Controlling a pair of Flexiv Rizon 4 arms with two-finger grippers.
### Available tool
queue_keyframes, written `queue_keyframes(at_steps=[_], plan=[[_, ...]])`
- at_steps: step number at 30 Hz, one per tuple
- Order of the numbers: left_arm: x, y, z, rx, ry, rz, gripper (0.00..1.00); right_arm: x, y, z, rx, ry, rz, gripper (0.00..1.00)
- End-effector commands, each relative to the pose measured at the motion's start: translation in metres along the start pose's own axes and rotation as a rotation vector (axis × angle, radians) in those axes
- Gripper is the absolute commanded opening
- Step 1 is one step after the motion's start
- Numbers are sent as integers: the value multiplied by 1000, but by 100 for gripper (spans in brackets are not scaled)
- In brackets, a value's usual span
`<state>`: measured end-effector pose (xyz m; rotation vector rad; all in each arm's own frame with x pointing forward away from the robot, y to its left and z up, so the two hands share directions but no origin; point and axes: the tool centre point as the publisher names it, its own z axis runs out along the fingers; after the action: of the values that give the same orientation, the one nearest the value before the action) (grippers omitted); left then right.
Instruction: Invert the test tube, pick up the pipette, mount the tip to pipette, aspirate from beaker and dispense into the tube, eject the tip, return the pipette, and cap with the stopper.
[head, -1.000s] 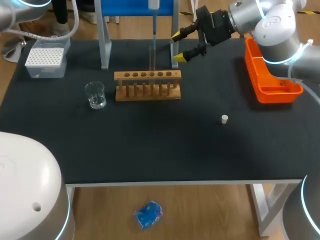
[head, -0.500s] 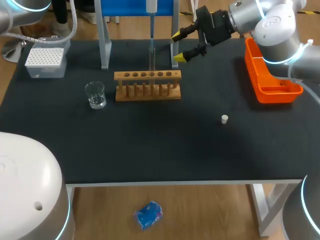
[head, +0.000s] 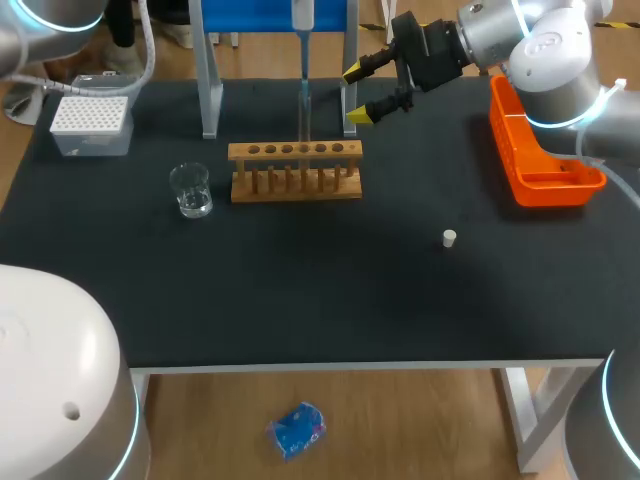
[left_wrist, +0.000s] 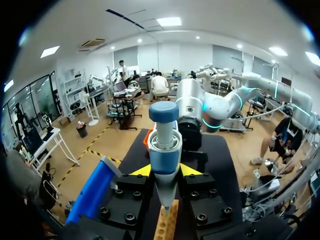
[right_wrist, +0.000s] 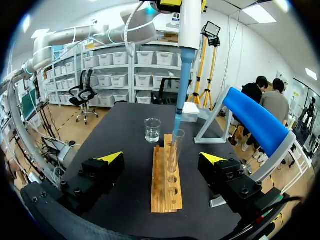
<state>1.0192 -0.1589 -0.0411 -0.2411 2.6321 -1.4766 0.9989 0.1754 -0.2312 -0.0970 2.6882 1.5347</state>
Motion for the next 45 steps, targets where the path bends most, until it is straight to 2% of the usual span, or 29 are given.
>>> queue_keyframes(at_steps=[1, 14, 45], plan=[[-1, 3, 1, 7, 0, -1, 0, 0, 0, 0, 0, 0, -1, 100], [-6, 6, 6, 4, 10, -3, 0, 0, 0, 0, 0, 0, -1, 100], [-3, 24, 15, 17, 15, -41, 0, 0, 0, 0, 0, 0, -1, 100]])
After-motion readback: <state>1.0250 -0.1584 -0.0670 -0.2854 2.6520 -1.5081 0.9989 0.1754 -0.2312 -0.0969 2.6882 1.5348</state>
